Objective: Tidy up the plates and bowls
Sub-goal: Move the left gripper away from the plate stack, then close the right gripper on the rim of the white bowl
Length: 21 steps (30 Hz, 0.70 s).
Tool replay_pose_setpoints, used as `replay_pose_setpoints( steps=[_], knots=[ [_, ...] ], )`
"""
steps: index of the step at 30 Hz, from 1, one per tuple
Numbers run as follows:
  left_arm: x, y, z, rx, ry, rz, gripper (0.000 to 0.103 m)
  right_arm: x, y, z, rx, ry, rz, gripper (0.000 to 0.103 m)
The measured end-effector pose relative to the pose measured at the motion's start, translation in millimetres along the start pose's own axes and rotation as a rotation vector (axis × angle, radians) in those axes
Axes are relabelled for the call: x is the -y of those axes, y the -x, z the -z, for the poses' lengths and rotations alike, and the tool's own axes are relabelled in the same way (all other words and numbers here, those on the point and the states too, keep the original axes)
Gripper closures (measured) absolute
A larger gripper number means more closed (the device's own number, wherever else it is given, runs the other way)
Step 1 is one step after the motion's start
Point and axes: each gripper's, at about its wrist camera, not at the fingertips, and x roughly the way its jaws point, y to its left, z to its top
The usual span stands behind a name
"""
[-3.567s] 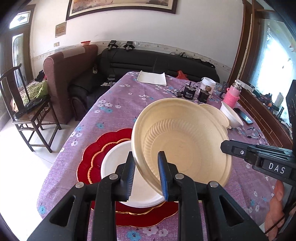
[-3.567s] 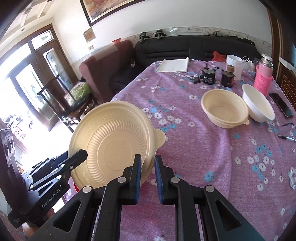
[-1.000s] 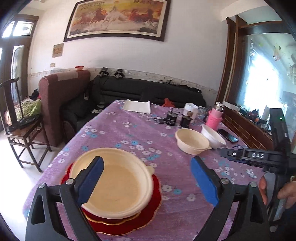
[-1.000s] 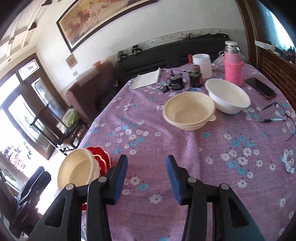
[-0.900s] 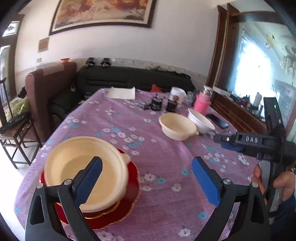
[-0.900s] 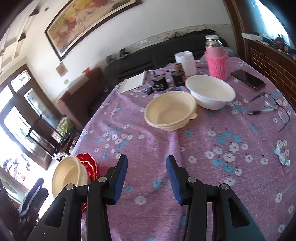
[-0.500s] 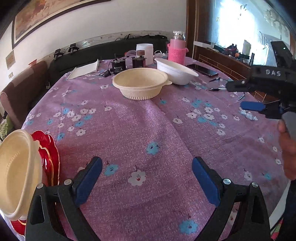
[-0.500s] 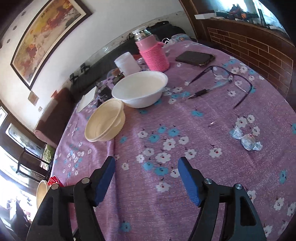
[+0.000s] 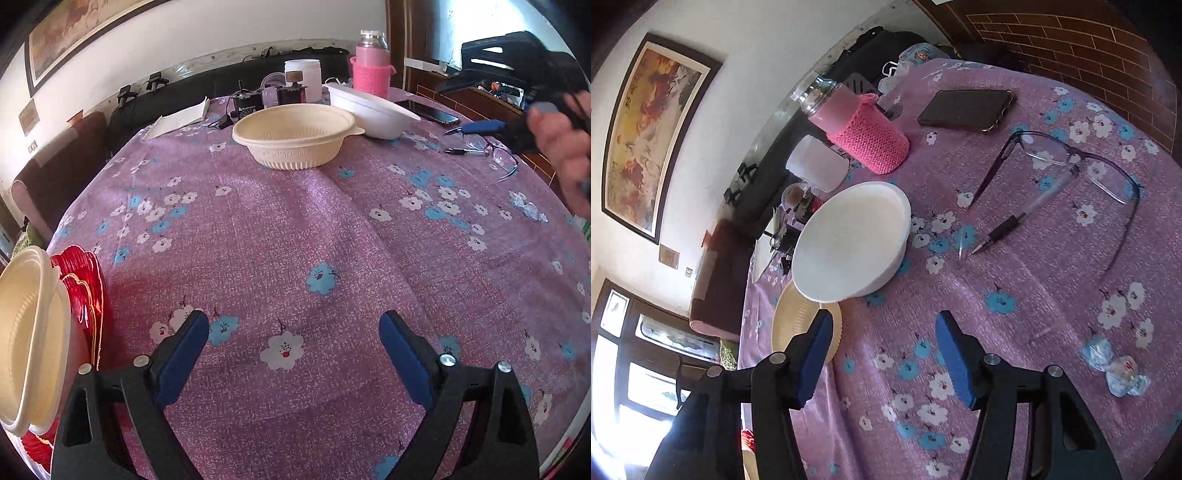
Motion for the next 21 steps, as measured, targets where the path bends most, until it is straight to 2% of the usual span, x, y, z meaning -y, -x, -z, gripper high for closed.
replay_pose_setpoints(
  steps=[2, 4, 6, 8, 11, 12, 16, 21],
  knots=[
    [0, -1, 0, -0.002, 0.001, 0.003, 0.019, -2, -14, -8, 0.005, -0.021, 0.010, 0.049],
    [-1, -2, 0, -0.009, 0.004, 0.004, 0.030, -3, -30, -14, -0.013, -0.045, 0.004, 0.050],
    [-1, -4, 0, -0.020, 0.003, 0.014, 0.034, -7, -45, -19, -0.029, -0.046, 0.013, 0.053],
    [-1, -4, 0, -0.020, 0.005, 0.016, 0.034, -8, -62, -24, -0.056, -0.055, 0.041, 0.060],
    [-1, -4, 0, -0.017, 0.005, 0.022, 0.034, -7, -78, -27, -0.094, -0.057, 0.070, 0.080],
    [-2, -4, 1, -0.017, 0.008, 0.024, 0.034, -7, -78, -25, -0.096, -0.047, 0.083, 0.082],
    [-3, -4, 0, -0.021, 0.016, 0.036, 0.034, -11, -57, -15, -0.065, 0.022, 0.100, 0.088],
    [-4, -5, 0, -0.021, 0.023, 0.043, 0.034, -4, -3, 13, -0.078, 0.111, 0.063, 0.092]
  ],
)
